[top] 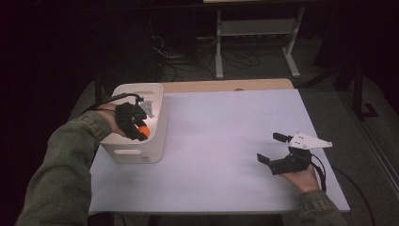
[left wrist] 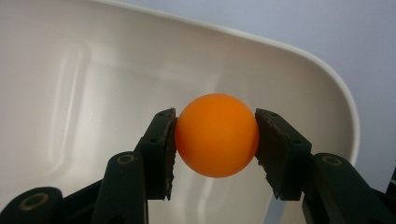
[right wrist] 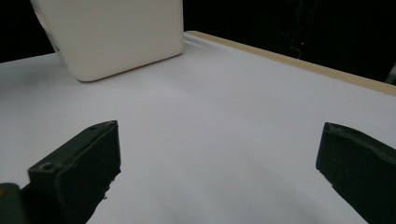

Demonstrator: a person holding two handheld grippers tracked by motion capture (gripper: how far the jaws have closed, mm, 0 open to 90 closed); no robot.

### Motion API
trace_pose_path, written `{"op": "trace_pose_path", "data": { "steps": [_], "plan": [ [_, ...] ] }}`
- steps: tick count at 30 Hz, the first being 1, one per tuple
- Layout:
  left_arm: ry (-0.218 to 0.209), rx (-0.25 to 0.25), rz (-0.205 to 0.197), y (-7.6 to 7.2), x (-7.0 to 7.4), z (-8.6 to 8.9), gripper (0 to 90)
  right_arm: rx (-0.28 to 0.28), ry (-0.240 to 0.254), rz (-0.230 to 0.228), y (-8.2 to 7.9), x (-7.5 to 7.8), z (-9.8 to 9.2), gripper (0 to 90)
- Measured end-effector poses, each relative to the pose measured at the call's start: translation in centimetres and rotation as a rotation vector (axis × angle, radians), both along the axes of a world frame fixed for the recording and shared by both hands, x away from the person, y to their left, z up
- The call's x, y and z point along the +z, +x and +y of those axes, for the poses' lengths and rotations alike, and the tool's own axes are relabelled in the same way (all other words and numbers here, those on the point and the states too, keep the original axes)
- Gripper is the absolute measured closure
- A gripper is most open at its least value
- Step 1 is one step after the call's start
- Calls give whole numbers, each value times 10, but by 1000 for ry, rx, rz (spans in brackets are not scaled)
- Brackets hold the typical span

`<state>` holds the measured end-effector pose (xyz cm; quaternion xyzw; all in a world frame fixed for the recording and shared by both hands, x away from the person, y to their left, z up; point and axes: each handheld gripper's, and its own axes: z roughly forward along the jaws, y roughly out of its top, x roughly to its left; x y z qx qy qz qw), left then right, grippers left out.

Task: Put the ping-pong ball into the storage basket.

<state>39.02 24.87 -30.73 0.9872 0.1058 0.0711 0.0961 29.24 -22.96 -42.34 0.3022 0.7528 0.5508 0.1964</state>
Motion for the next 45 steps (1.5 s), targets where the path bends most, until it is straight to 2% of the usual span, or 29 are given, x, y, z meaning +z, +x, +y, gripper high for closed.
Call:
{"op": "trace_pose_path", "data": {
  "steps": [11,16,24,36,41,45],
  "plan": [
    [-4,6,5,5,-8,-1,496,1,-1,3,0,0,0,0],
    [10,2,4,6,-11,-3,487,4,-1,1,0,0,0,0],
    [1,26,-19,6,-6,-2,350,4,-2,3,0,-1,0,0],
    [-18,78,-88,3,6,8,178,6,-4,5,1,-1,1,0],
    [-35,90,-90,1,10,11,130,6,-4,2,0,-1,1,0],
    [-52,110,-92,0,13,12,59,6,-3,2,0,-1,1,0]
  ]
}}
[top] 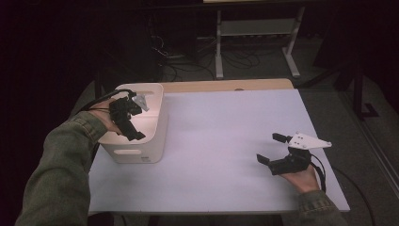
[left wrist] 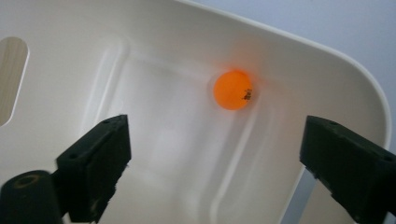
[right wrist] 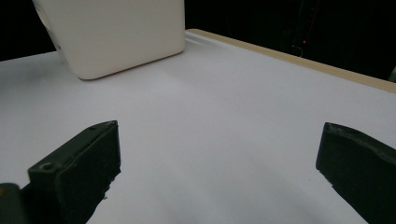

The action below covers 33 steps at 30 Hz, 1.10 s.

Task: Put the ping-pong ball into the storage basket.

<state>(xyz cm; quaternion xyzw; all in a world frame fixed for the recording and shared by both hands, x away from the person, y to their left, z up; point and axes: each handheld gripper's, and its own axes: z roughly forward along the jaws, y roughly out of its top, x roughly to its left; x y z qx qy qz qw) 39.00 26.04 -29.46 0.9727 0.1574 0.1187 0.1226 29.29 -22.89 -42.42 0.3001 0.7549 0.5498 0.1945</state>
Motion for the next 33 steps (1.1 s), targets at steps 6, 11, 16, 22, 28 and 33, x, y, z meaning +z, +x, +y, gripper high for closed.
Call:
{"op": "trace_pose_path", "data": {
  "steps": [6,11,16,22,28,33],
  "plan": [
    [-35,12,-15,-2,5,0,0,1,1,1,0,0,0,0],
    [-62,17,-22,-4,8,0,0,1,1,1,-1,0,0,0],
    [-75,23,-34,-6,10,1,0,-1,2,0,-1,1,0,0],
    [-125,41,-61,-10,15,4,0,0,2,-4,-1,1,-1,0],
    [-201,83,-89,-16,12,17,0,-2,2,-6,-1,1,-1,0],
    [-216,102,-98,-19,7,23,0,-1,0,-4,-1,1,-1,0]
  ]
}}
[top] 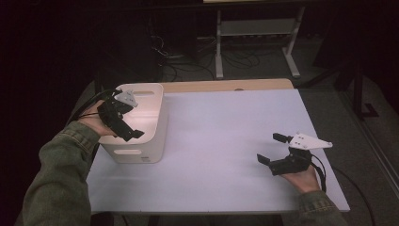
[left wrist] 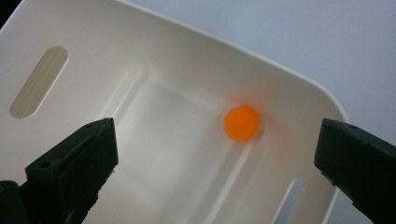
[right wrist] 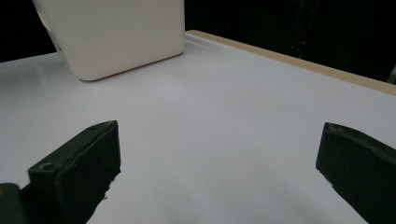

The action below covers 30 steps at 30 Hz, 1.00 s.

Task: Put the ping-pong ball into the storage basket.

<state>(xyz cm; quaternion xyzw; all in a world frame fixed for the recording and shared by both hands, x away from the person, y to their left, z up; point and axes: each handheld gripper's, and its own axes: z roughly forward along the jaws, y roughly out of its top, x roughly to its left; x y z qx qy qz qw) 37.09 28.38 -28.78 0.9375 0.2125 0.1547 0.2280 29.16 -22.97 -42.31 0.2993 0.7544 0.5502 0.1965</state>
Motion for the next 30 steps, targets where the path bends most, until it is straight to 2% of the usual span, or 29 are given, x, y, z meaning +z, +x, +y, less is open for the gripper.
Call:
{"op": "trace_pose_path", "data": {
  "steps": [2,7,12,16,25,30],
  "plan": [
    [-30,19,-15,-1,-1,5,0,-1,-1,4,0,0,0,0],
    [-59,33,-29,-4,-3,10,0,-1,0,8,0,-1,1,0],
    [-56,39,-39,-7,-6,11,0,-2,0,9,0,-1,1,0],
    [-106,54,-62,-8,-5,13,0,-2,0,10,0,-1,1,0],
    [-165,78,-78,-15,-9,14,0,-3,0,10,0,0,1,0],
    [-204,60,-103,-22,-10,14,0,-3,0,8,0,-1,0,0]
  ]
}}
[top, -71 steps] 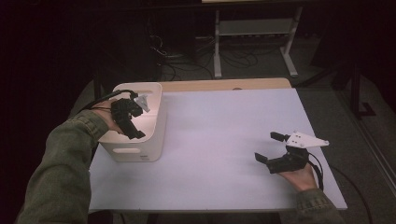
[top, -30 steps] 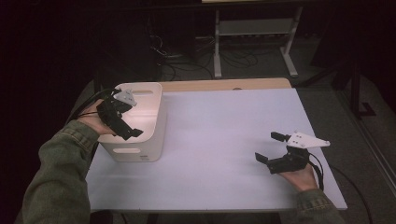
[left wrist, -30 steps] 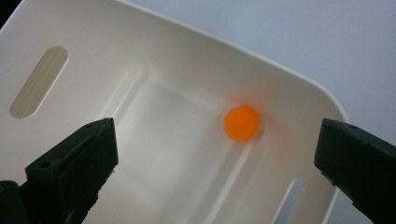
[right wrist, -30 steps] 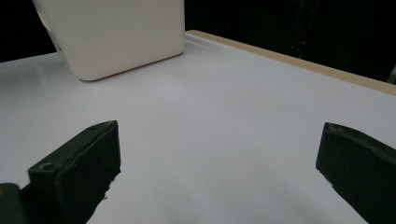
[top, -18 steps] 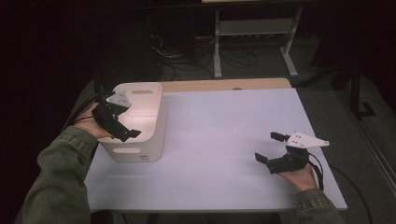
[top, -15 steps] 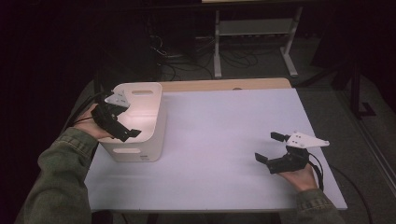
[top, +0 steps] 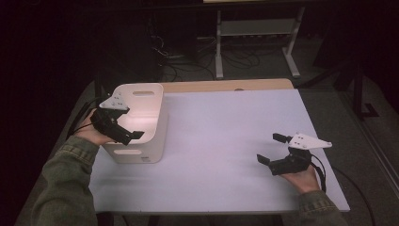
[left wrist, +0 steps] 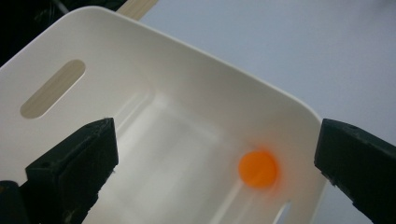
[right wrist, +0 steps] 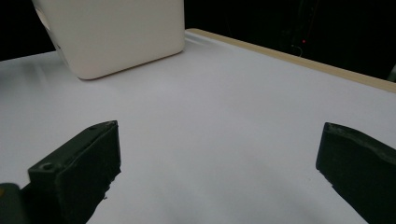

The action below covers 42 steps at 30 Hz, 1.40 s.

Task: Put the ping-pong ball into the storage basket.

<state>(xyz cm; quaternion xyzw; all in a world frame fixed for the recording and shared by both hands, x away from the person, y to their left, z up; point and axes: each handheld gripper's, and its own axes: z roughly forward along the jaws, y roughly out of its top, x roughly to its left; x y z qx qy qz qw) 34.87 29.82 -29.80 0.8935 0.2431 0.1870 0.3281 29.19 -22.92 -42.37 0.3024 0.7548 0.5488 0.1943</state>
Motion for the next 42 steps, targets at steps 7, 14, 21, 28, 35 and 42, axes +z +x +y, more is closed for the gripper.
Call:
{"op": "trace_pose_path", "data": {
  "steps": [7,14,21,28,35,42],
  "plan": [
    [-36,8,-29,-4,0,3,0,1,-4,-1,0,0,0,0],
    [-84,27,-51,-7,-1,8,0,1,-3,0,0,0,0,0],
    [-135,40,-62,-10,-4,12,0,1,-2,0,0,0,0,0],
    [-182,31,-76,-14,-6,16,0,1,-3,0,0,0,0,0],
    [-288,29,-118,-20,-6,26,0,2,-3,-5,-1,1,-1,0],
    [-311,32,-133,-24,-10,29,0,1,-5,-2,-1,1,-1,0]
  ]
}}
